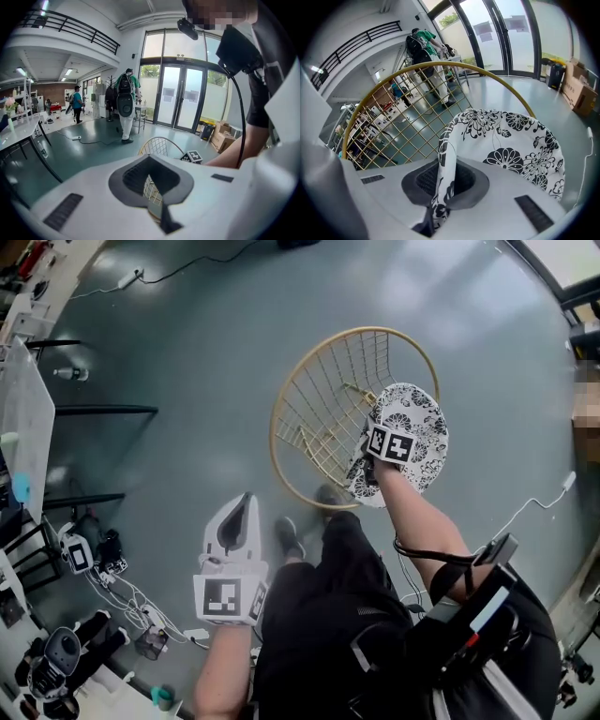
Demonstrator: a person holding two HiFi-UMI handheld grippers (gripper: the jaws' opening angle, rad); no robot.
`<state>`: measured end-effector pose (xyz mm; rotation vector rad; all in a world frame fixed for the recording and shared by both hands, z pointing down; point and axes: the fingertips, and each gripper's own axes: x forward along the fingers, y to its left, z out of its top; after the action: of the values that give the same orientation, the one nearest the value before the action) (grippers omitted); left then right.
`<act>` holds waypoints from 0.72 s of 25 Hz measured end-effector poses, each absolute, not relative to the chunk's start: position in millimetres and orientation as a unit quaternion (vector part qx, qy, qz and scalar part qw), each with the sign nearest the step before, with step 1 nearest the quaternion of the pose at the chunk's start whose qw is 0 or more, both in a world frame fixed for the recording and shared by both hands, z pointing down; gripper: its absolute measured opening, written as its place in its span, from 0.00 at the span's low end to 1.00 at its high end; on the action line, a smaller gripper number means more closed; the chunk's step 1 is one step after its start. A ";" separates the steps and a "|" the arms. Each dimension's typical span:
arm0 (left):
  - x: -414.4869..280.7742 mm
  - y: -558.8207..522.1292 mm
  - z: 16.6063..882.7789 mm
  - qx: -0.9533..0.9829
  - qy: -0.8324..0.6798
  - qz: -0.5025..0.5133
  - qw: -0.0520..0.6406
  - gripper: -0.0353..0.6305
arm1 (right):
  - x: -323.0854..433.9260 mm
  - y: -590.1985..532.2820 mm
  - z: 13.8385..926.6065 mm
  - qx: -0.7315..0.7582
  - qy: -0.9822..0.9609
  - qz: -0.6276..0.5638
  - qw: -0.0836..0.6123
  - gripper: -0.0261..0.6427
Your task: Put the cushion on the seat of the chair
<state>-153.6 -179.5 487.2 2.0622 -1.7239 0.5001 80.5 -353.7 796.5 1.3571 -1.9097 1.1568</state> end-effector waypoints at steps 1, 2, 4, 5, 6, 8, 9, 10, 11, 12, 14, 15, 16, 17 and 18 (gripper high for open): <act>-155.9 -178.2 489.9 0.735 -0.621 0.181 0.205 0.06 | 74.1 -355.1 801.7 0.497 -0.707 0.429 0.262 0.07; -158.5 -177.6 492.9 0.731 -0.624 0.183 0.207 0.06 | 66.8 -356.4 807.0 0.491 -0.710 0.431 0.263 0.07; -163.2 -178.8 497.4 0.723 -0.631 0.187 0.208 0.06 | 52.1 -360.6 815.1 0.479 -0.716 0.435 0.264 0.07; -164.6 -180.3 498.7 0.721 -0.634 0.188 0.209 0.06 | 46.1 -363.7 817.3 0.473 -0.719 0.437 0.262 0.07; -165.7 -181.5 499.5 0.719 -0.635 0.188 0.210 0.06 | 40.2 -366.8 819.2 0.467 -0.723 0.438 0.258 0.07; -168.0 -180.3 501.3 0.715 -0.637 0.189 0.214 0.06 | 26.3 -370.7 825.0 0.455 -0.732 0.440 0.253 0.07; -168.5 -178.5 502.8 0.712 -0.639 0.190 0.220 0.07 | 19.7 -371.6 829.4 0.450 -0.734 0.442 0.252 0.07; -167.7 -176.8 504.5 0.709 -0.639 0.190 0.229 0.07 | 15.1 -372.5 834.1 0.447 -0.735 0.445 0.251 0.07; -165.2 -175.5 506.1 0.706 -0.639 0.188 0.238 0.06 | 13.3 -373.6 838.7 0.447 -0.734 0.447 0.249 0.07; -161.8 -174.8 507.4 0.705 -0.639 0.187 0.244 0.06 | 13.7 -374.6 842.9 0.448 -0.732 0.450 0.247 0.07; -157.3 -174.2 509.5 0.707 -0.637 0.188 0.243 0.06 | 13.6 -375.4 851.1 0.447 -0.731 0.452 0.249 0.07; -158.3 -174.9 511.2 0.709 -0.636 0.189 0.240 0.06 | 10.3 -376.4 855.0 0.444 -0.732 0.452 0.250 0.07; -161.1 -176.1 513.7 0.708 -0.636 0.188 0.240 0.06 | 5.5 -378.1 858.7 0.441 -0.734 0.451 0.252 0.07; -164.4 -177.5 517.0 0.708 -0.638 0.187 0.241 0.06 | 0.9 -379.8 862.2 0.438 -0.736 0.450 0.253 0.07; -166.4 -178.8 520.5 0.707 -0.638 0.184 0.242 0.06 | -2.2 -381.0 865.7 0.436 -0.738 0.449 0.252 0.07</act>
<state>-166.4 -178.8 520.5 1.9327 -1.7450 0.5032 -2.2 -381.0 865.7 1.1867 -2.0067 1.2214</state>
